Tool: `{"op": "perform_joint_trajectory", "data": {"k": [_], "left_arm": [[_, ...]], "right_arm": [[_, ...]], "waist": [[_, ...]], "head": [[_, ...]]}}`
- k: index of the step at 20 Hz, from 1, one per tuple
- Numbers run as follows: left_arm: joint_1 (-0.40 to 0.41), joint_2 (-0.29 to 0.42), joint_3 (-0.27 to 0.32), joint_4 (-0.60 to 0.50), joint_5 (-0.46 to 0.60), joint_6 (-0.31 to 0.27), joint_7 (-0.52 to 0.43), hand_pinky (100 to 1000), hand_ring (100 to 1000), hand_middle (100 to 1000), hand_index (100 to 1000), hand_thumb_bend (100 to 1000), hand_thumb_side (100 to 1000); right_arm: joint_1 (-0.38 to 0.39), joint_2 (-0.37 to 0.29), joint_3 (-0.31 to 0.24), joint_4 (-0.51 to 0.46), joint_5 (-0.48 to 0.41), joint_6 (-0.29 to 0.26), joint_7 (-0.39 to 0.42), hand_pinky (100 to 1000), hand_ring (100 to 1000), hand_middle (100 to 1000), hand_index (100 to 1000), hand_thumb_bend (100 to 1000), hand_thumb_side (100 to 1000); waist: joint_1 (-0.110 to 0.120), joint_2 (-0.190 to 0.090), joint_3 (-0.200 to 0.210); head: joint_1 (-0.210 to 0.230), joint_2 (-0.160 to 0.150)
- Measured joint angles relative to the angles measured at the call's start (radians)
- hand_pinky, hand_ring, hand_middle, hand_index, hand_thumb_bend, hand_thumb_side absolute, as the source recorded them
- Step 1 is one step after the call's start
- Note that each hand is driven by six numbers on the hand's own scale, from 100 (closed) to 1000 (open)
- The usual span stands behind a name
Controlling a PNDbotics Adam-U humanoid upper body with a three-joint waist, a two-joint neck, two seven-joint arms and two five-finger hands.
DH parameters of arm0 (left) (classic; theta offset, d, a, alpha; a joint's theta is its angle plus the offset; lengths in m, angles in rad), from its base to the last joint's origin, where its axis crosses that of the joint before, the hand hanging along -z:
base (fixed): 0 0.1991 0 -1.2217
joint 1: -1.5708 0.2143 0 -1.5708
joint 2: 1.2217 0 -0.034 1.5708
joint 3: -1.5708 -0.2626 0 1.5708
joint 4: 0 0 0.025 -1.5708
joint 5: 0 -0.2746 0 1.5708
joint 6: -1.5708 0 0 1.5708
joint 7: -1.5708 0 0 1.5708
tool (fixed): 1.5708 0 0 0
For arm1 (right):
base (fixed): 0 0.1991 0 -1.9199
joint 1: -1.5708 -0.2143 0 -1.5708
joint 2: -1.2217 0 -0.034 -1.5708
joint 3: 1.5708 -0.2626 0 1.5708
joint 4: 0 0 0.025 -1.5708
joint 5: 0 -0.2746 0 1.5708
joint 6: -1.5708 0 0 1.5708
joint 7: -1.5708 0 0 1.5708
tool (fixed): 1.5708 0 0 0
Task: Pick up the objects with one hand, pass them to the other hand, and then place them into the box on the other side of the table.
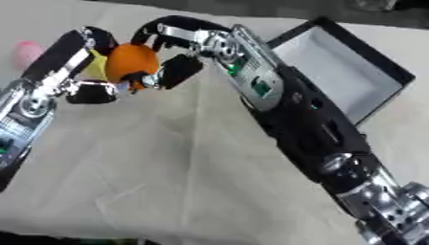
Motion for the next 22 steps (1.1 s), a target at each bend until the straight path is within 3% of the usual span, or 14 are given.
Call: {"op": "perform_joint_trajectory", "data": {"k": [5, 9, 14, 19, 22], "left_arm": [[0.0, 0.0, -0.005, -0.004, 0.001, -0.003, -0.003, 682, 560, 487, 549, 191, 147], [0.0, 0.0, -0.006, -0.006, 0.002, -0.004, -0.004, 681, 558, 486, 549, 189, 148], [0.0, -0.001, -0.006, -0.012, 0.007, -0.004, -0.004, 677, 556, 484, 548, 184, 152], [0.0, -0.001, -0.006, -0.02, 0.014, -0.005, 0.005, 676, 554, 484, 552, 177, 153], [0.0, -0.001, -0.006, -0.023, 0.019, -0.003, 0.011, 679, 557, 492, 566, 292, 155]], "right_arm": [[0.003, 0.002, -0.005, 0.005, -0.012, 0.018, -0.047, 859, 705, 589, 702, 216, 200], [0.005, 0.003, -0.005, 0.005, -0.031, 0.027, -0.075, 842, 636, 499, 631, 190, 129], [0.009, 0.0, -0.002, -0.001, -0.056, 0.023, -0.091, 822, 581, 419, 533, 139, 100], [0.017, -0.012, 0.001, -0.014, -0.075, 0.024, -0.105, 812, 560, 393, 510, 126, 100], [0.017, -0.017, 0.001, -0.02, -0.086, 0.025, -0.109, 810, 555, 388, 508, 123, 100]], "waist": [[0.0, 0.0, 0.0], [0.0, 0.0, 0.0], [0.0, 0.0, 0.0], [0.0, 0.0, 0.0], [0.0, 0.0, -0.001]], "head": [[-0.003, 0.0], [-0.007, 0.0], [-0.009, 0.0], [-0.01, 0.0], [-0.012, 0.0]]}}
